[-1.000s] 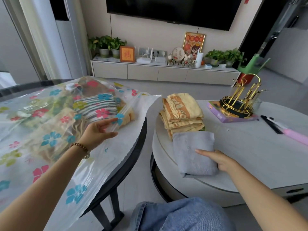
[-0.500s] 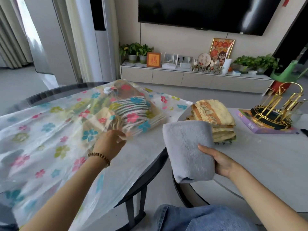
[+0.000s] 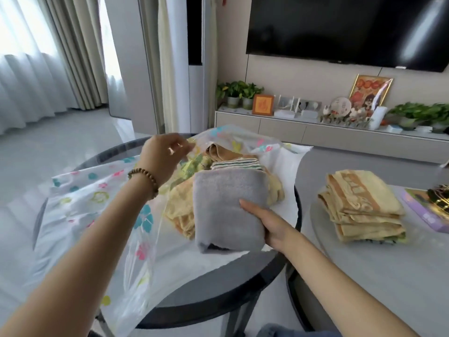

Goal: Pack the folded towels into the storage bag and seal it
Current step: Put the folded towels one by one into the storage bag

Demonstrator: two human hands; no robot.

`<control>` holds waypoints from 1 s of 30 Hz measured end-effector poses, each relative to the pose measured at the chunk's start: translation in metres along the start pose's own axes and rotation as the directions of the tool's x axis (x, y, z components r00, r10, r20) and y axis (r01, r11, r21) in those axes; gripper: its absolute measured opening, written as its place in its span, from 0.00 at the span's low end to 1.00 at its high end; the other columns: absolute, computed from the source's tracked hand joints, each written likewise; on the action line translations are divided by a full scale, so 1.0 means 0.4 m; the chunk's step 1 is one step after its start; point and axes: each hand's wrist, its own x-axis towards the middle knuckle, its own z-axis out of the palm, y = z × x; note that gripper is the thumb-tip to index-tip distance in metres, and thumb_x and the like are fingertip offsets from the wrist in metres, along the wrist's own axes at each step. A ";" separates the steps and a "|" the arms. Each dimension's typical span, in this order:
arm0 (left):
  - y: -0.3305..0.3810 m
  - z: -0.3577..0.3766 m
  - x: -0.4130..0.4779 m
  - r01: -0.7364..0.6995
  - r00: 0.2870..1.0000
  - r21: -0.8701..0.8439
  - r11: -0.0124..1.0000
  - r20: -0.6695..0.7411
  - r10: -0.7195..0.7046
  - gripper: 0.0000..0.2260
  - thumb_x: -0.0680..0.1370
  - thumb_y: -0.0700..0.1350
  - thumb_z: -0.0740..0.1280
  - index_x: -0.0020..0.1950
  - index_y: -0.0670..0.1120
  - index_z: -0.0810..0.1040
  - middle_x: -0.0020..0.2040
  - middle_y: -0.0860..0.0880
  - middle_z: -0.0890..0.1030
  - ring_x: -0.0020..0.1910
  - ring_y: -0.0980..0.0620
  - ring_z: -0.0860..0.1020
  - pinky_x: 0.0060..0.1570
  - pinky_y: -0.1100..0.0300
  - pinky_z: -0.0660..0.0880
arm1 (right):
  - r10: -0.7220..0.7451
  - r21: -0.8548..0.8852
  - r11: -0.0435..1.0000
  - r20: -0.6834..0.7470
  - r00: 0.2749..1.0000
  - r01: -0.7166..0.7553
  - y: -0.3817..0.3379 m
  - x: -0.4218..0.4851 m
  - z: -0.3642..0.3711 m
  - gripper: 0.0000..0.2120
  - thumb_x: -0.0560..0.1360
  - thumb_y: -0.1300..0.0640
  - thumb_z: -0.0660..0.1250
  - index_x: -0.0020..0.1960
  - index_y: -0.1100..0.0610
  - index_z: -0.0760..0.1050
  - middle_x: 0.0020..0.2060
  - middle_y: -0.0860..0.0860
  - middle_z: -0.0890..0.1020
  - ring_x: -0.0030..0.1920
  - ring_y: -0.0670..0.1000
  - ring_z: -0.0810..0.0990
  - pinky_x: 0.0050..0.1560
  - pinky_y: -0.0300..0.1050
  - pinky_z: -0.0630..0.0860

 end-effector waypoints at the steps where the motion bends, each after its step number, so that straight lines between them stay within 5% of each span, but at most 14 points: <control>1: 0.000 -0.005 0.008 -0.008 1.000 -0.017 1.000 0.017 0.008 0.11 0.75 0.52 0.65 0.44 0.44 0.81 0.33 0.49 0.80 0.29 0.51 0.75 0.35 0.59 0.73 | -0.042 0.015 0.999 -0.056 0.998 0.043 0.006 0.042 0.028 0.20 0.69 0.53 0.73 0.59 0.56 0.77 0.50 0.51 0.85 0.52 0.52 0.83 0.50 0.46 0.80; 5: -0.008 0.002 0.015 -0.016 0.993 -0.082 0.996 0.114 0.026 0.07 0.77 0.48 0.65 0.45 0.47 0.80 0.33 0.53 0.79 0.30 0.63 0.76 0.30 0.74 0.69 | -0.091 -0.228 0.972 -0.159 0.983 0.053 0.068 0.162 0.108 0.35 0.69 0.51 0.74 0.71 0.58 0.62 0.64 0.51 0.75 0.61 0.50 0.74 0.60 0.46 0.73; 7: -0.023 0.012 0.010 0.003 0.987 -0.170 0.985 0.159 0.024 0.07 0.77 0.47 0.64 0.44 0.46 0.80 0.38 0.52 0.81 0.35 0.64 0.78 0.34 0.72 0.72 | -0.305 -0.504 0.853 -0.266 0.914 0.138 0.103 0.176 0.104 0.44 0.68 0.49 0.75 0.74 0.57 0.52 0.68 0.49 0.65 0.63 0.47 0.67 0.59 0.40 0.68; 8: -0.030 0.014 0.007 0.015 0.982 -0.185 0.983 0.187 0.020 0.08 0.78 0.47 0.63 0.44 0.45 0.79 0.41 0.51 0.83 0.39 0.59 0.80 0.39 0.65 0.76 | -0.493 -0.689 0.700 -0.274 0.826 0.189 0.111 0.170 0.095 0.47 0.67 0.46 0.74 0.74 0.56 0.49 0.68 0.49 0.62 0.64 0.47 0.64 0.60 0.39 0.65; 10: -0.047 0.021 0.006 0.049 0.966 -0.216 0.975 0.259 0.009 0.09 0.79 0.46 0.60 0.46 0.43 0.77 0.47 0.47 0.84 0.42 0.53 0.81 0.44 0.58 0.76 | -0.786 -0.945 0.172 0.039 0.617 0.278 0.126 0.167 0.058 0.44 0.67 0.37 0.69 0.75 0.51 0.53 0.71 0.53 0.59 0.70 0.53 0.59 0.68 0.47 0.61; 12: -0.060 0.032 0.007 0.053 0.946 -0.256 0.965 0.322 0.033 0.09 0.80 0.47 0.59 0.44 0.46 0.74 0.48 0.39 0.82 0.42 0.52 0.79 0.43 0.61 0.72 | -0.662 -0.885 -0.288 0.460 0.592 0.366 0.138 0.186 0.020 0.36 0.70 0.31 0.61 0.74 0.42 0.56 0.75 0.52 0.55 0.76 0.58 0.50 0.73 0.60 0.51; 14: -0.077 0.045 0.012 0.051 0.930 -0.235 0.971 0.365 0.040 0.10 0.79 0.51 0.58 0.41 0.52 0.72 0.45 0.38 0.81 0.44 0.43 0.79 0.42 0.54 0.70 | -0.388 -0.759 -0.475 0.634 0.668 0.444 0.156 0.217 -0.008 0.34 0.71 0.29 0.56 0.74 0.37 0.54 0.77 0.49 0.51 0.76 0.58 0.41 0.73 0.63 0.38; 18: -0.095 0.047 0.023 0.110 0.892 -0.338 0.935 0.448 0.057 0.11 0.79 0.52 0.57 0.39 0.52 0.70 0.35 0.57 0.79 0.52 0.43 0.81 0.45 0.46 0.71 | -0.303 -0.756 -0.522 0.596 0.743 0.394 0.203 0.300 0.001 0.34 0.71 0.28 0.53 0.74 0.38 0.54 0.77 0.50 0.57 0.76 0.59 0.45 0.70 0.65 0.44; 23: -0.113 0.049 0.046 0.045 0.894 -0.350 0.936 0.433 0.118 0.10 0.80 0.48 0.57 0.40 0.48 0.71 0.36 0.53 0.73 0.47 0.50 0.81 0.45 0.65 0.70 | -0.398 -0.912 -0.363 0.336 0.854 0.190 0.201 0.424 0.152 0.35 0.67 0.28 0.53 0.71 0.38 0.61 0.73 0.52 0.66 0.76 0.58 0.46 0.70 0.61 0.40; 26: -0.125 0.042 0.064 0.059 0.893 -0.353 0.934 0.437 0.109 0.10 0.80 0.46 0.56 0.41 0.48 0.71 0.37 0.54 0.73 0.51 0.46 0.81 0.46 0.66 0.71 | -0.407 -0.950 -0.277 0.249 0.879 0.141 0.183 0.474 0.221 0.35 0.70 0.30 0.55 0.74 0.40 0.55 0.78 0.52 0.51 0.75 0.60 0.35 0.67 0.58 0.23; 30: -0.144 0.046 0.074 0.107 0.912 -0.366 0.924 0.407 0.056 0.08 0.80 0.46 0.58 0.42 0.47 0.72 0.38 0.55 0.81 0.50 0.48 0.83 0.56 0.52 0.75 | -0.302 -0.937 -0.282 0.291 0.908 0.207 0.157 0.483 0.204 0.34 0.74 0.33 0.54 0.76 0.40 0.48 0.78 0.49 0.42 0.74 0.55 0.30 0.71 0.60 0.28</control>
